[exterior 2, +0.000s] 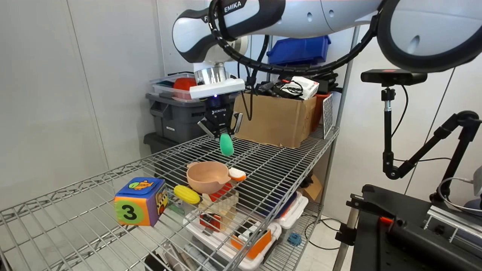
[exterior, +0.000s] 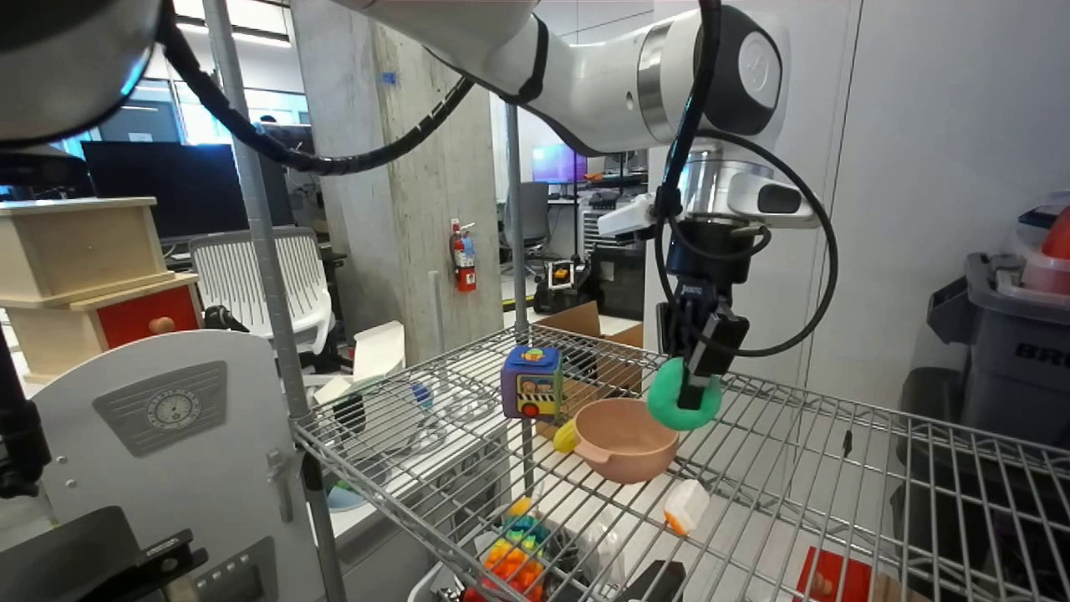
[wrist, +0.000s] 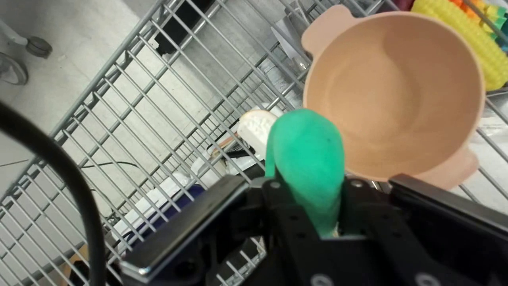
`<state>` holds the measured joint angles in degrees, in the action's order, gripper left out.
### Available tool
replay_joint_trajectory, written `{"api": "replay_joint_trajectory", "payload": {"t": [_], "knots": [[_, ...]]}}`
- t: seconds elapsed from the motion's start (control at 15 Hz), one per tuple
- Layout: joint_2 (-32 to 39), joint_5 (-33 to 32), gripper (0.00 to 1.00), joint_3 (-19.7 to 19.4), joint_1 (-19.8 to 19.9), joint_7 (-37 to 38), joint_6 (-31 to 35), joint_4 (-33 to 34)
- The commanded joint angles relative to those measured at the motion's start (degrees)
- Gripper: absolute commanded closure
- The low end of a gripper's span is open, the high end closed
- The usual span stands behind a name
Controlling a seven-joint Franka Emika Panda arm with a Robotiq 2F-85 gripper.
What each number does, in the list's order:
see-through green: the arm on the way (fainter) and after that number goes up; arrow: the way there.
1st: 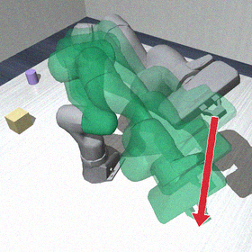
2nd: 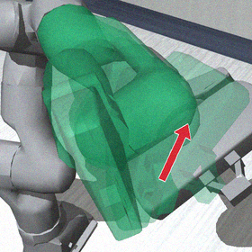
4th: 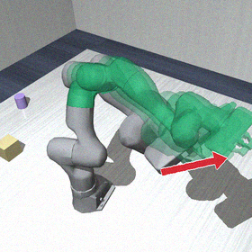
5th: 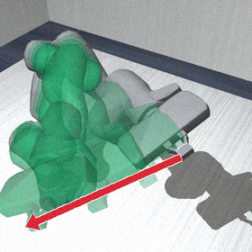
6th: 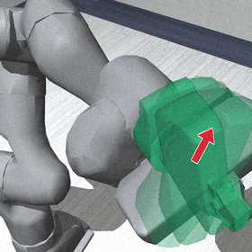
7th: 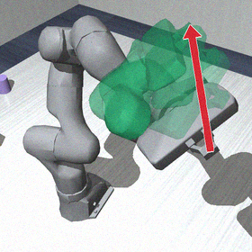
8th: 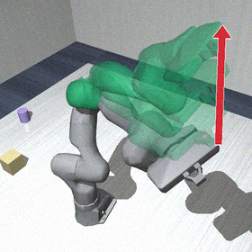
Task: Remove the plush toy in the bowl and put the other toys in the bowl
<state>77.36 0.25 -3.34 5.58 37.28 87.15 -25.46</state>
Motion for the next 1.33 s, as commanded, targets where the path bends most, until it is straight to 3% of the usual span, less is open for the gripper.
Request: {"api": "replay_joint_trajectory", "payload": {"t": [0.0, 0.4, 0.47, 0.6, 1.0, 1.27], "knots": [[-0.7, 0.5, 0.94, 0.0, -1.8, -1.0, 0.3, -0.7], [-0.5, 0.7, 0.94, 0.0, -3.8, -0.1, -0.3, -1.3], [0.3, 0.8, 0.53, 0.0, -3.7, -0.1, -1.3, 0.2], [0.6, 0.7, 0.44, 0.0, -3.7, -0.5, -1.6, 0.6], [0.8, 0.6, 0.02, 0.0, -3.8, -0.9, -1.6, 0.6], [0.7, 0.5, 0.0, 0.0, -4.0, -1.4, -1.6, 0.7]]}}
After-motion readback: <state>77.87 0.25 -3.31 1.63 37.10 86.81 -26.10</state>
